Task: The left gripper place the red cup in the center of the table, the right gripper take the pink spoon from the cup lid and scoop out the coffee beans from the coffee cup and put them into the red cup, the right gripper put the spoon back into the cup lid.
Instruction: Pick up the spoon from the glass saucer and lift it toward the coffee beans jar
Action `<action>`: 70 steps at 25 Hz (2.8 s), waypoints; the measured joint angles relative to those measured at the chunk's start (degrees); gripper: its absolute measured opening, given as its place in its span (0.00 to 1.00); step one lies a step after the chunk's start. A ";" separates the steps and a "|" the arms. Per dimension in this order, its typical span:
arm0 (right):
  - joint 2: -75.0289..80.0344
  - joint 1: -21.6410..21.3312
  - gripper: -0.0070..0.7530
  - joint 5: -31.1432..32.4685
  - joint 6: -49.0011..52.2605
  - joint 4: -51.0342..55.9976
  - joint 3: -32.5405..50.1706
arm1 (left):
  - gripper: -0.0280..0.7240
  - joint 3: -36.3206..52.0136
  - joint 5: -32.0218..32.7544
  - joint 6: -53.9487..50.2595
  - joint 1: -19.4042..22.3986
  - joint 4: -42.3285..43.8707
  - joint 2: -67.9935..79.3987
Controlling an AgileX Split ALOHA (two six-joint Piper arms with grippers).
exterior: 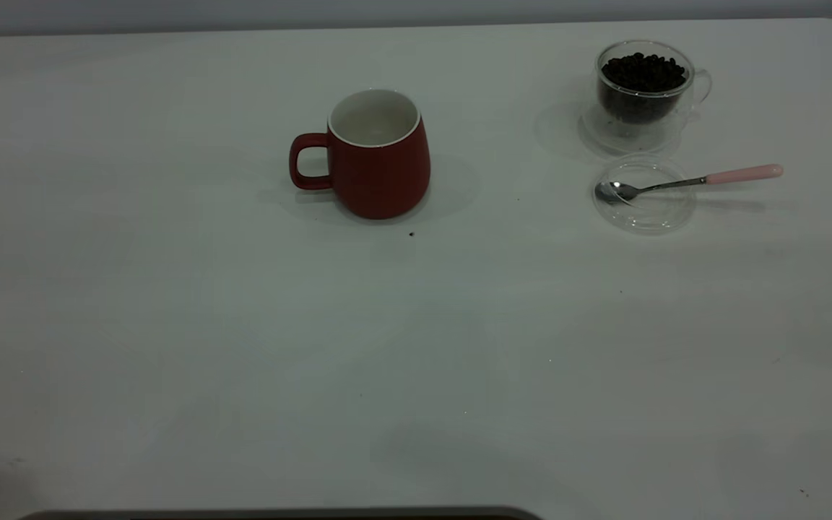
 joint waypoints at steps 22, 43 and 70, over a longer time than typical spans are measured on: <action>0.00 0.00 0.71 0.00 0.00 0.00 0.00 | 0.82 11.61 -2.76 -3.20 0.00 -0.05 -34.18; 0.00 0.00 0.71 -0.06 0.00 0.00 0.00 | 0.82 11.61 -1.87 -3.33 6.80 -0.05 -44.67; 45.21 0.00 0.80 -28.05 -20.41 31.49 -0.80 | 0.82 11.61 -1.87 -3.50 7.71 -0.05 -44.67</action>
